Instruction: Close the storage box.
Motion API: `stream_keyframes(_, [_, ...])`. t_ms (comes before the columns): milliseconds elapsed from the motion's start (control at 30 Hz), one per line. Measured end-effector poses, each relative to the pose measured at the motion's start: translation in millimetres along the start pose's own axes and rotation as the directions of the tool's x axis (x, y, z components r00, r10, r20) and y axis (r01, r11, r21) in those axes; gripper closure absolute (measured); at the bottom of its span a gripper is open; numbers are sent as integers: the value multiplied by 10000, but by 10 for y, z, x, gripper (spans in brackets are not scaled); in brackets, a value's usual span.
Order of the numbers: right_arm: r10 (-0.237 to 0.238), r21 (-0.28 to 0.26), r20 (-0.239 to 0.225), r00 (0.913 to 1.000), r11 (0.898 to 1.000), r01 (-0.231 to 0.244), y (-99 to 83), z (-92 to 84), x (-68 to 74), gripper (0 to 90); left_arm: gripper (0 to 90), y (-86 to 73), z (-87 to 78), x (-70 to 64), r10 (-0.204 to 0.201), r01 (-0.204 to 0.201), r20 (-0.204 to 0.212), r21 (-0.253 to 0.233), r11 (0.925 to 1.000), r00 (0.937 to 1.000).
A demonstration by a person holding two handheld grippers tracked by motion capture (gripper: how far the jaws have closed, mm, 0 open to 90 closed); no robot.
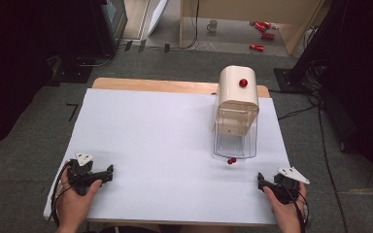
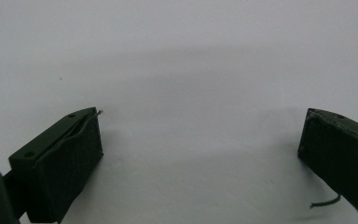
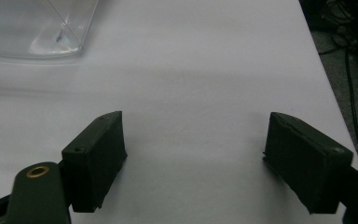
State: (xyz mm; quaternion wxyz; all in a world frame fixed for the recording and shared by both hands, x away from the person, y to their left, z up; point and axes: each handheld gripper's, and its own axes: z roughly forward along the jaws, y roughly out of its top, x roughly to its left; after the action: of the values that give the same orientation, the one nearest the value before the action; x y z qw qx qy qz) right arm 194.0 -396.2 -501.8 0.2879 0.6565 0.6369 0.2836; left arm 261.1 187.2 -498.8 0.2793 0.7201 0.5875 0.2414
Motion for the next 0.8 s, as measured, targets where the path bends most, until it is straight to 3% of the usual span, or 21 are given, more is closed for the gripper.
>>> stream_keyframes(200, [-229, 132, 167, 9996, 9997, 227, 12, -41, 50, 200, 0, 0, 0, 0, -1, 1, 0, -3, 10000, 10000])
stream_keyframes(800, [-593, -638, -1034, 9929, 9966, 529, 149, -268, 490, 220, 0, -1, -1, 1, 0, 0, 4, -4, 10000, 10000])
